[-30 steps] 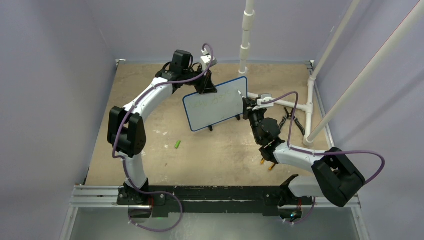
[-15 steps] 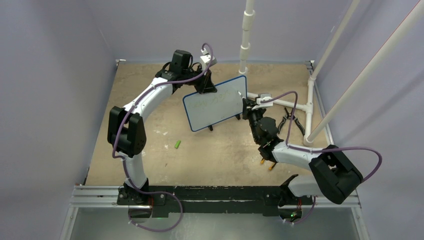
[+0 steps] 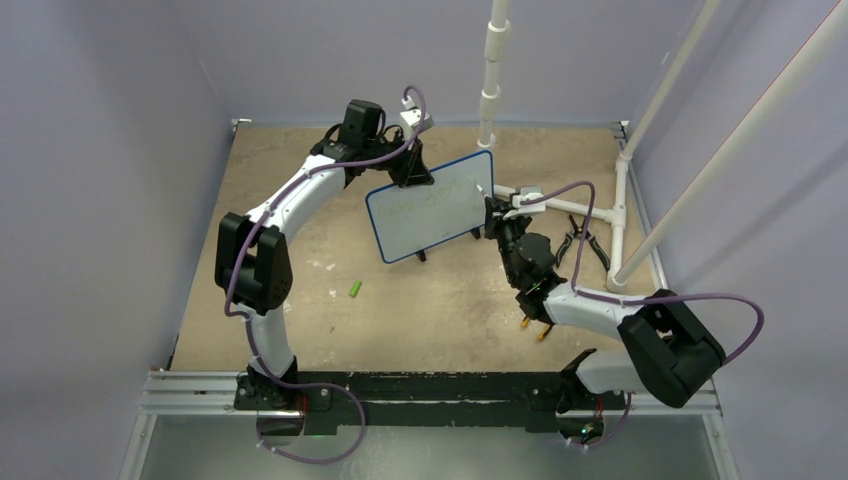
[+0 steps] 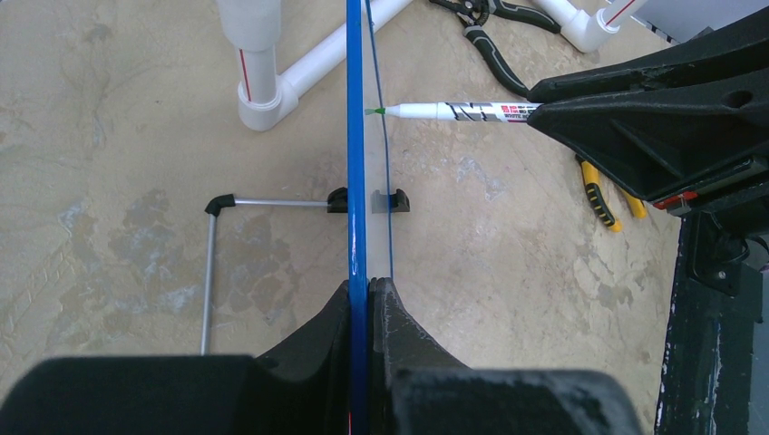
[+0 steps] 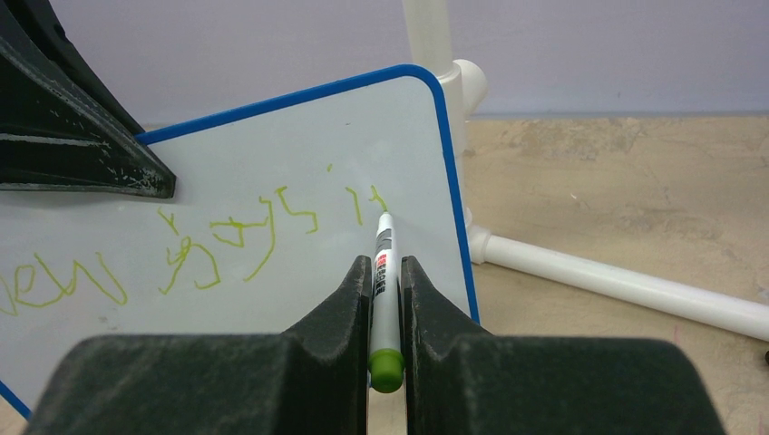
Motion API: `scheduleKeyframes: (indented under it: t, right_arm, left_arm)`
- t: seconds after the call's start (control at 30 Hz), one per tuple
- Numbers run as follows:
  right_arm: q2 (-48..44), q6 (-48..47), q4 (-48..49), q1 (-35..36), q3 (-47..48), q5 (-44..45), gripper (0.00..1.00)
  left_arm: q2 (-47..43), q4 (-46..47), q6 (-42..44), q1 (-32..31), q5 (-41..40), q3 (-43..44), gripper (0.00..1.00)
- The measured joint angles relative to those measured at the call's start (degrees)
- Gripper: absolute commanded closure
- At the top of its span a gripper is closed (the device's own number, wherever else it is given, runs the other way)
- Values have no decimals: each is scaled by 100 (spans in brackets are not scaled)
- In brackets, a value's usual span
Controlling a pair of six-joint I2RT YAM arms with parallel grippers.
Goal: Write a sentence on the whiteboard
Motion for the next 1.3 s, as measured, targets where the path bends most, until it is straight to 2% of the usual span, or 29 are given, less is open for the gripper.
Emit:
scheduleKeyframes:
  t: [1.3]
  right_arm:
    - [-33,-299,188,-92,138,151,100]
  left_arm:
    - [0,4,4,-4,42,-7,100]
